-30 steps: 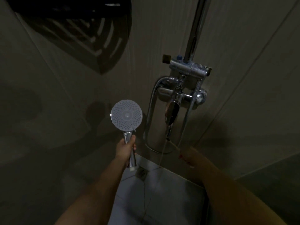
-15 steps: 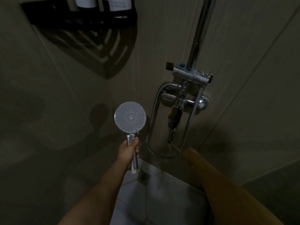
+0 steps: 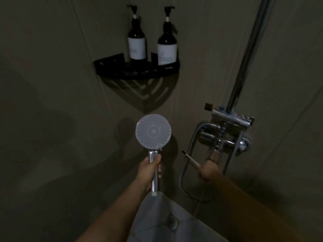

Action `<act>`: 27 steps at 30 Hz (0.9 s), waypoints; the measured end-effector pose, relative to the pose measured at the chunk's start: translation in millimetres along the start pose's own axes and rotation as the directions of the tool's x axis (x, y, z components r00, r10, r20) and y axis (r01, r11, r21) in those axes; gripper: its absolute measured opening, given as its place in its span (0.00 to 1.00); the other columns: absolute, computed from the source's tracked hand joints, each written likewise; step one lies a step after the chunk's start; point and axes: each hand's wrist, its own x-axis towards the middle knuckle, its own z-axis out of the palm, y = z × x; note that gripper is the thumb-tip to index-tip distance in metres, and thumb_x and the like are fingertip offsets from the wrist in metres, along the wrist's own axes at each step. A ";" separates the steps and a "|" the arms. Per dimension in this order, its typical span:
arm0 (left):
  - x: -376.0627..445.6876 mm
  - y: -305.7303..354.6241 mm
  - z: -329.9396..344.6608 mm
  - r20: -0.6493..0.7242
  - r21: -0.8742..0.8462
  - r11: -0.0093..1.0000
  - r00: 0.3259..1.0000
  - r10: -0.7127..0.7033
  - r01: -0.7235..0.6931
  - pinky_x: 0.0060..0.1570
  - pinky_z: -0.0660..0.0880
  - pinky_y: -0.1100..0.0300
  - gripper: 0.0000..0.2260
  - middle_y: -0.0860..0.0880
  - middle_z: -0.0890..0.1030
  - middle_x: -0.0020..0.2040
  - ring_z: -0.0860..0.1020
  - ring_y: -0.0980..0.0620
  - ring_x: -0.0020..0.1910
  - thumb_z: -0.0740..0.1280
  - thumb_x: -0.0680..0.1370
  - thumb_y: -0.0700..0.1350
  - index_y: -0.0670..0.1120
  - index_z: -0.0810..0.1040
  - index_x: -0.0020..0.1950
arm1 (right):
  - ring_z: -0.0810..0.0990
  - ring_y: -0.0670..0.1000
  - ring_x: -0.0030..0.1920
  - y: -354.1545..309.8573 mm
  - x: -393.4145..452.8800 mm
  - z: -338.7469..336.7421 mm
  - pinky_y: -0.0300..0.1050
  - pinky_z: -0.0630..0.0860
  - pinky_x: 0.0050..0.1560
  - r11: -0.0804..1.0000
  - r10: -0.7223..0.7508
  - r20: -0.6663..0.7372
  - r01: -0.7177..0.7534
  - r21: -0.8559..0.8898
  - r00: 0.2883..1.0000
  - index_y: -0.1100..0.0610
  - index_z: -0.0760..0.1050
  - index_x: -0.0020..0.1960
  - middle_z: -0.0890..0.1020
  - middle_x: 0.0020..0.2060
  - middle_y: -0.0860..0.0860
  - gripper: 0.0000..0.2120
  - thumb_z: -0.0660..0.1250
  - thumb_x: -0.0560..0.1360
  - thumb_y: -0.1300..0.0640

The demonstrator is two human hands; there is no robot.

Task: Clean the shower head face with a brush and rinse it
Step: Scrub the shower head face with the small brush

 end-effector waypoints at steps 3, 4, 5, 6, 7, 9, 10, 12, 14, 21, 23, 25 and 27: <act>-6.7 28.0 -4.3 0.022 -0.001 0.999 0.999 0.035 -0.035 0.20 0.68 0.65 0.06 0.47 0.70 0.30 0.70 0.58 0.21 0.63 0.79 0.43 0.45 0.70 0.42 | 0.74 0.46 0.22 -23.9 -18.0 -4.0 0.37 0.69 0.22 0.983 -0.075 0.047 0.066 0.172 0.996 0.56 0.69 0.34 0.75 0.29 0.53 0.14 0.57 0.78 0.65; -9.5 36.8 -5.7 0.021 0.003 0.999 0.999 0.047 -0.047 0.21 0.68 0.65 0.06 0.47 0.70 0.30 0.70 0.57 0.23 0.63 0.79 0.43 0.45 0.70 0.42 | 0.74 0.45 0.20 -39.9 -27.6 -11.5 0.36 0.67 0.21 0.962 -0.118 0.036 0.106 0.251 0.992 0.56 0.68 0.35 0.76 0.29 0.53 0.14 0.57 0.77 0.68; -12.6 45.8 -6.5 0.018 0.004 0.998 0.998 0.058 -0.058 0.21 0.69 0.65 0.06 0.47 0.70 0.30 0.69 0.55 0.24 0.63 0.78 0.43 0.45 0.70 0.42 | 0.73 0.45 0.19 -57.1 -35.9 -19.9 0.35 0.66 0.20 0.938 -0.159 0.007 0.149 0.313 0.987 0.56 0.65 0.36 0.75 0.30 0.54 0.15 0.57 0.77 0.71; -15.6 54.8 -7.2 0.018 0.005 0.998 0.997 0.069 -0.069 0.22 0.69 0.65 0.06 0.47 0.70 0.31 0.69 0.55 0.26 0.64 0.78 0.43 0.45 0.70 0.42 | 0.73 0.45 0.19 -74.8 -47.7 -30.2 0.35 0.67 0.19 0.908 -0.187 -0.048 0.191 0.373 0.981 0.55 0.63 0.36 0.74 0.30 0.54 0.15 0.58 0.76 0.71; -18.5 64.6 -7.2 0.020 0.007 0.997 0.996 0.081 -0.081 0.22 0.69 0.64 0.06 0.47 0.70 0.31 0.69 0.54 0.27 0.64 0.78 0.43 0.45 0.71 0.43 | 0.73 0.46 0.21 -93.0 -61.3 -42.2 0.37 0.68 0.21 0.889 -0.223 -0.137 0.259 0.378 0.965 0.55 0.63 0.36 0.73 0.30 0.54 0.14 0.60 0.77 0.69; -24.6 86.3 -6.2 0.027 0.010 0.993 0.993 0.116 -0.117 0.22 0.69 0.64 0.06 0.48 0.70 0.31 0.69 0.54 0.27 0.64 0.78 0.43 0.45 0.71 0.42 | 0.74 0.49 0.30 -124.7 -87.6 -67.0 0.41 0.70 0.31 0.862 -0.322 -0.311 0.413 0.294 0.894 0.57 0.68 0.40 0.73 0.32 0.52 0.09 0.61 0.79 0.59; -27.7 97.8 -5.0 0.031 0.007 0.991 0.990 0.136 -0.136 0.22 0.69 0.65 0.06 0.47 0.70 0.31 0.69 0.54 0.26 0.64 0.78 0.43 0.45 0.70 0.42 | 0.73 0.51 0.34 -139.3 -99.8 -79.6 0.42 0.69 0.35 0.846 -0.376 -0.362 0.476 0.240 0.853 0.58 0.70 0.42 0.73 0.33 0.52 0.10 0.59 0.79 0.55; -34.5 120.5 -1.0 0.046 -0.002 0.985 0.984 0.174 -0.174 0.21 0.68 0.65 0.07 0.47 0.70 0.30 0.69 0.55 0.24 0.65 0.78 0.43 0.45 0.70 0.41 | 0.72 0.52 0.37 -168.6 -127.1 -104.0 0.43 0.67 0.37 0.805 -0.469 -0.370 0.560 0.194 0.802 0.57 0.71 0.38 0.73 0.32 0.50 0.15 0.55 0.81 0.54; -40.7 140.6 4.0 0.060 0.011 0.978 0.976 0.208 -0.209 0.20 0.67 0.66 0.08 0.47 0.70 0.29 0.69 0.56 0.22 0.65 0.77 0.41 0.45 0.69 0.40 | 0.72 0.52 0.38 -197.7 -150.0 -121.8 0.42 0.65 0.36 0.783 -0.549 -0.336 0.612 0.116 0.766 0.55 0.69 0.33 0.73 0.32 0.52 0.19 0.54 0.81 0.55; -57.0 183.3 19.0 0.132 0.094 0.956 0.955 0.265 -0.279 0.19 0.65 0.68 0.08 0.47 0.69 0.28 0.67 0.56 0.19 0.64 0.77 0.40 0.46 0.69 0.39 | 0.80 0.58 0.49 -251.8 -179.0 -135.6 0.45 0.70 0.41 0.777 -0.628 -0.353 0.536 -0.330 0.693 0.62 0.75 0.59 0.81 0.50 0.59 0.15 0.52 0.81 0.60; -61.4 187.1 18.8 0.134 0.101 0.953 0.953 0.272 -0.286 0.19 0.65 0.68 0.09 0.46 0.69 0.28 0.67 0.56 0.19 0.64 0.77 0.40 0.45 0.69 0.38 | 0.80 0.58 0.50 -248.1 -177.5 -152.9 0.47 0.72 0.42 0.852 -0.521 -0.489 0.463 -0.244 0.700 0.63 0.76 0.59 0.81 0.51 0.60 0.15 0.52 0.81 0.61; -61.4 189.4 17.3 0.125 0.084 0.951 0.950 0.285 -0.297 0.18 0.64 0.69 0.10 0.46 0.68 0.27 0.66 0.56 0.17 0.64 0.77 0.39 0.45 0.68 0.37 | 0.79 0.58 0.45 -245.0 -181.3 -161.7 0.48 0.73 0.42 0.833 -0.538 -0.555 0.499 -0.239 0.634 0.63 0.76 0.57 0.80 0.46 0.60 0.16 0.52 0.81 0.59; -59.3 193.9 15.1 0.118 0.079 0.950 0.949 0.291 -0.301 0.18 0.64 0.68 0.10 0.46 0.68 0.27 0.66 0.56 0.17 0.63 0.77 0.39 0.45 0.68 0.37 | 0.77 0.54 0.39 -251.8 -192.6 -152.1 0.47 0.76 0.40 0.732 -0.679 -0.466 0.575 -0.366 0.568 0.60 0.75 0.57 0.79 0.42 0.56 0.14 0.53 0.81 0.56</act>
